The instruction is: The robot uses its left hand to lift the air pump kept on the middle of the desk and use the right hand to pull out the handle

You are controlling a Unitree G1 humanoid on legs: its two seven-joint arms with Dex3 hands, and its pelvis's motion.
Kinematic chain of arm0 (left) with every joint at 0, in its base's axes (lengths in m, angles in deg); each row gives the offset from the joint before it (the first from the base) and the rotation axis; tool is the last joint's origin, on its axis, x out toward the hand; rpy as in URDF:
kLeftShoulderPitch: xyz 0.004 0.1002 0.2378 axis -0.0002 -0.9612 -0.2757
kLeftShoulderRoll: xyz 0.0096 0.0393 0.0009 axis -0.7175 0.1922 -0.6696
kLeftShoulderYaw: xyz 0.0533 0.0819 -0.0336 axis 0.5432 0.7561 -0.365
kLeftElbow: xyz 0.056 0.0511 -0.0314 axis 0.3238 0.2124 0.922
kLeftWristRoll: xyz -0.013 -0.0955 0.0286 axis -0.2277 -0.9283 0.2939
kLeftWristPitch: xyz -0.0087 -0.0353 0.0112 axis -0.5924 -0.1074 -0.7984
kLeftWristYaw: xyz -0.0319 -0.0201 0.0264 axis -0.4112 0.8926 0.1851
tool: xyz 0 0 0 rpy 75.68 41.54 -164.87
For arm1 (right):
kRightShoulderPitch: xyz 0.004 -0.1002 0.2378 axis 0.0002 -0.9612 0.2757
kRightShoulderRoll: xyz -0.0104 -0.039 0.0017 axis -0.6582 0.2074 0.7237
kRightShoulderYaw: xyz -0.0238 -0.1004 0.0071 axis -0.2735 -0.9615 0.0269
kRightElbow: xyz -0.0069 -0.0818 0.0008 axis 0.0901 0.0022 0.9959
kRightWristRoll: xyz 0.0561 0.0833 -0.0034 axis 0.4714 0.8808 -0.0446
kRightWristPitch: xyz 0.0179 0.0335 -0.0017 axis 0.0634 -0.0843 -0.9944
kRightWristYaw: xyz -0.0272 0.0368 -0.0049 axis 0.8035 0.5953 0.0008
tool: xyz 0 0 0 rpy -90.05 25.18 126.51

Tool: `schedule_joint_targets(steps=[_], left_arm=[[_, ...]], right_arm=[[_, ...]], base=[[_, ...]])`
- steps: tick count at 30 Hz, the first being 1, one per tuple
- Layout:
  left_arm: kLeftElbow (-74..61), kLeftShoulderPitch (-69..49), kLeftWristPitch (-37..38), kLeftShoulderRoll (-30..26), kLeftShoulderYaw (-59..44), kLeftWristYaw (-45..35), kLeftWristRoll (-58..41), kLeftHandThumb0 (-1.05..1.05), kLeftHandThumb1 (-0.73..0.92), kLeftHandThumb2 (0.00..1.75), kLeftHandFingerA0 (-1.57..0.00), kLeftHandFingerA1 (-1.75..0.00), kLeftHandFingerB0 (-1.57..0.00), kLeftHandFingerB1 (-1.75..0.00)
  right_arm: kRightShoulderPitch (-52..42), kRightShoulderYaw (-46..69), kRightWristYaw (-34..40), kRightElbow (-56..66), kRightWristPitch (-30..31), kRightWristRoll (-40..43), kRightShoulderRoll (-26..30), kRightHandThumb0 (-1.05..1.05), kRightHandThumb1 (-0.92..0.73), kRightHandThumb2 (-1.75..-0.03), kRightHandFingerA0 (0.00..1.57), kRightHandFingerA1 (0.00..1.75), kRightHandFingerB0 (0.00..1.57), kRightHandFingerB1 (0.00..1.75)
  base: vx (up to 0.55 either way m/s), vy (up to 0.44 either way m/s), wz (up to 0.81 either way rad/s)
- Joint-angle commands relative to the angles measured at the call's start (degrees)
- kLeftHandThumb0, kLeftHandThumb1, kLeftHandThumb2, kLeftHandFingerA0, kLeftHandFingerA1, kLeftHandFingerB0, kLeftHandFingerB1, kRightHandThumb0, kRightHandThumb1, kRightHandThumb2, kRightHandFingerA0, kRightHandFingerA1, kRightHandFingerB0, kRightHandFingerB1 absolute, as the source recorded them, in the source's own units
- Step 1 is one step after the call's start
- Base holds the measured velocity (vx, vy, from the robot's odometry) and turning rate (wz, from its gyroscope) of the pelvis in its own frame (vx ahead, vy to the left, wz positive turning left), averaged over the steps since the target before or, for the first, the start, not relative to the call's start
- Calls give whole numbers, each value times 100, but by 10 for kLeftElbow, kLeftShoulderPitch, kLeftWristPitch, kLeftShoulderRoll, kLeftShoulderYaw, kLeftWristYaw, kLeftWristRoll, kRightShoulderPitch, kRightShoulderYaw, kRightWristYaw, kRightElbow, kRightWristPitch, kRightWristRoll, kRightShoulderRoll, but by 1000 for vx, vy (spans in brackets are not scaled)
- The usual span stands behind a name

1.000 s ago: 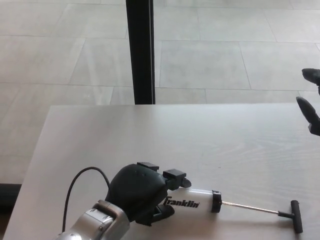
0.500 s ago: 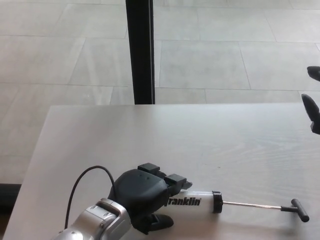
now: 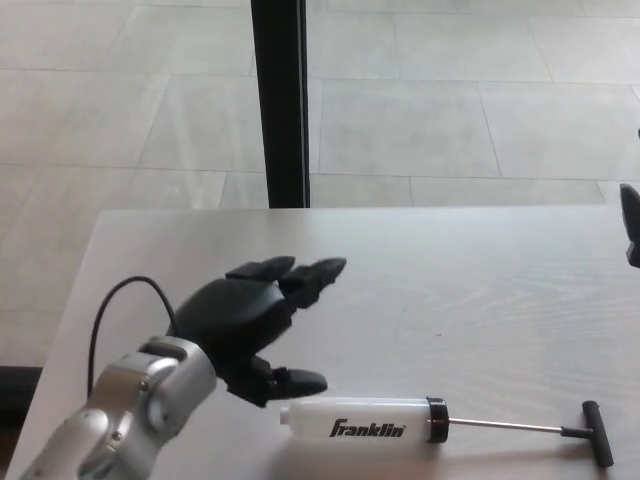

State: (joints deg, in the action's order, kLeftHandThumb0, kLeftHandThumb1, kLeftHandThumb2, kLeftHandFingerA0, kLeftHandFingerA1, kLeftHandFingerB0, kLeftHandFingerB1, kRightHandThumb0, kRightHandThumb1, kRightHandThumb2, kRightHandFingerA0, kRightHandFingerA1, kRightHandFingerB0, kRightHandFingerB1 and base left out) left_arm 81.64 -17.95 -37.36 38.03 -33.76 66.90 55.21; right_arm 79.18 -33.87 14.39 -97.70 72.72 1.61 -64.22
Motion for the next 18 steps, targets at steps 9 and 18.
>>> schedule_joint_targets(steps=[9, 18], left_arm=[[113, -21, -158, -203, -581, -149, -458, -91, 65, 103, -1, -19, -11, -16], [304, -197, -146, -229, -733, -138, -487, -84, 61, 101, -4, -27, -6, -20]], right_arm=[[-27, 242, -81, -234, -92, 120, 306, -97, -66, -110, 1, 36, 13, 28], [-185, 428, 1, -392, -123, 176, 433, -91, -85, -65, 14, 85, 16, 36]], base=[[0, 0, 0], [0, 0, 0]])
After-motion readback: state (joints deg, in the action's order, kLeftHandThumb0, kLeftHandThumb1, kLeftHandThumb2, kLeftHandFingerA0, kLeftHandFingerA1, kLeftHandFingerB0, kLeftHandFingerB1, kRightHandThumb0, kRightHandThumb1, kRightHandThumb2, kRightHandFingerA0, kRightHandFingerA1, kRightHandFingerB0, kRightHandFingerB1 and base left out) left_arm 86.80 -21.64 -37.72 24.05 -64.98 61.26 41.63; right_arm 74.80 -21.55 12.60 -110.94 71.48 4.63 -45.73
